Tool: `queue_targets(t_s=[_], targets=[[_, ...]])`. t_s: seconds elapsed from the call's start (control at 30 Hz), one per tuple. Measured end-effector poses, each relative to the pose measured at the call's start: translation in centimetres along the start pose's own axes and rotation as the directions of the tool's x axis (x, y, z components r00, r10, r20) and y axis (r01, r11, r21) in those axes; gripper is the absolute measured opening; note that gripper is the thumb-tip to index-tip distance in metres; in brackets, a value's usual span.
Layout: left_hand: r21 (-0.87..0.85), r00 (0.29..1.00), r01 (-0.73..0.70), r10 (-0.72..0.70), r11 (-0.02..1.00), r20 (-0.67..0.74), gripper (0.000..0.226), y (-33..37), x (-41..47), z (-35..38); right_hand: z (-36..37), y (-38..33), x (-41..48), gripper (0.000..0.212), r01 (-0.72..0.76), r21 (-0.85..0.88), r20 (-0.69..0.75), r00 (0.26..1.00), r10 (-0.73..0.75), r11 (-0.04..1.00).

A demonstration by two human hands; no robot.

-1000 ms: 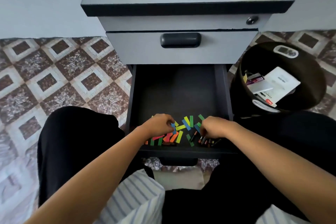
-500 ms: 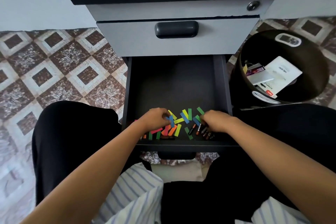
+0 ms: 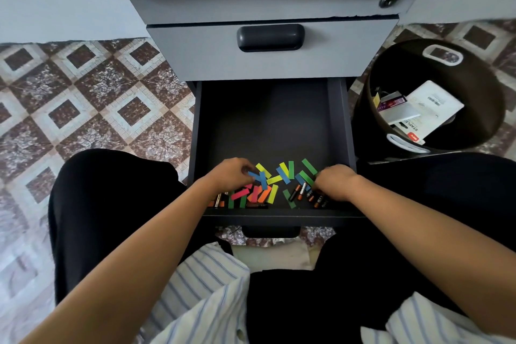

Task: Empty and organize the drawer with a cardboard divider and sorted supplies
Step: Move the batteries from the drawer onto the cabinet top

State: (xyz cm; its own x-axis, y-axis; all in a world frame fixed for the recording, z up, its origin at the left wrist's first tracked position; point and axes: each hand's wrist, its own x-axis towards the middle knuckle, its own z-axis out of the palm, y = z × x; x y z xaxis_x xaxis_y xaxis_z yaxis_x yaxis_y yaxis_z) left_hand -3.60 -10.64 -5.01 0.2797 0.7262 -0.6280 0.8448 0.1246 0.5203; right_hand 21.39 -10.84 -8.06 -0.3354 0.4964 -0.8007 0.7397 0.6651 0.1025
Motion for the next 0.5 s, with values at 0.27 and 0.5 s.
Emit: queue_targets(t_s=[0.27, 0.5], targets=[[0.261, 0.998, 0.039, -0.048, 0.964, 0.029, 0.023, -1.9, 0.2, -0.2, -0.5, -0.6, -0.3, 0.023, -0.021, 0.000, 0.006, 1.000, 0.021, 1.000], [0.341, 0.966, -0.108, 0.018, 0.934, 0.259, 0.029, -1.8, 0.1, 1.2, -2.3, -0.9, -0.6, 0.009, -0.015, 0.356, -0.046, 0.998, 0.033, 0.934]])
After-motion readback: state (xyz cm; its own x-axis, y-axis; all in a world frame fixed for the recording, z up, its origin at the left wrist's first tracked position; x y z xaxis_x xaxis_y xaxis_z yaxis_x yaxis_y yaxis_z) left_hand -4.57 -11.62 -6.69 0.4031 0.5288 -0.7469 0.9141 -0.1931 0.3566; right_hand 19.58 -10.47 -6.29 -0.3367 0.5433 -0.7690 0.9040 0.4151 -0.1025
